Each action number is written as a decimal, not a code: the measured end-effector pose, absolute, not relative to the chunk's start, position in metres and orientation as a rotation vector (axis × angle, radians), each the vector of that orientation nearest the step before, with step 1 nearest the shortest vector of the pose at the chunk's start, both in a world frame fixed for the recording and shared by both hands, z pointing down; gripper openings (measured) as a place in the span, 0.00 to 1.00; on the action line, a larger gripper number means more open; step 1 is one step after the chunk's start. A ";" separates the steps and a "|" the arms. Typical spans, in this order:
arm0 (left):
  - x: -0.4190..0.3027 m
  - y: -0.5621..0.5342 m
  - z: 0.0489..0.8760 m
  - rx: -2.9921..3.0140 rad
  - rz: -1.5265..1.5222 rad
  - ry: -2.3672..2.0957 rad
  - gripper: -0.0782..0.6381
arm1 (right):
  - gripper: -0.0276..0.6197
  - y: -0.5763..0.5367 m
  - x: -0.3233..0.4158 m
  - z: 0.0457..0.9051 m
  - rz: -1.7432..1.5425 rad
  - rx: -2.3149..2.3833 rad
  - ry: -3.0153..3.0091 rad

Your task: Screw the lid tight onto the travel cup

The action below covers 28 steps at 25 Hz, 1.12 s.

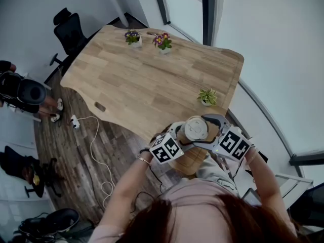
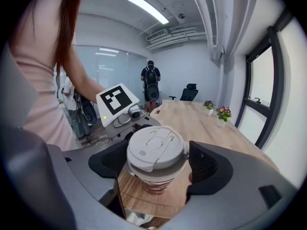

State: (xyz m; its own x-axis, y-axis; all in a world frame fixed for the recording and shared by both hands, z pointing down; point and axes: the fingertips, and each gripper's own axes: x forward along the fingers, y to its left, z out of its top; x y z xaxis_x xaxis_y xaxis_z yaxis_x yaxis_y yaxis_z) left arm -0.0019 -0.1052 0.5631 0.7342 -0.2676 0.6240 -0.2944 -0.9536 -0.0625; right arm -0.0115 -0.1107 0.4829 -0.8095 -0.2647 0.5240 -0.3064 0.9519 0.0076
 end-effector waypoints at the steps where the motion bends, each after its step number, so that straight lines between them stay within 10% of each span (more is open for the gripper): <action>1: -0.002 -0.106 0.563 2.882 1.019 -0.491 0.57 | 0.63 -0.111 -0.011 0.483 0.113 0.424 -2.570; 28: 0.000 -0.117 0.562 2.743 0.899 -0.898 0.57 | 0.63 -0.125 -0.002 0.482 0.246 1.001 -2.535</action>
State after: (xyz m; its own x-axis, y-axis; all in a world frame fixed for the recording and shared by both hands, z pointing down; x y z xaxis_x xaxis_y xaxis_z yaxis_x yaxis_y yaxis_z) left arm 0.0003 -0.1171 0.5625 0.6478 -0.5023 0.5728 -0.5723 -0.8171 -0.0693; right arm -0.0021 -0.1246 0.4823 -0.6621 -0.6151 0.4281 -0.6858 0.7276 -0.0153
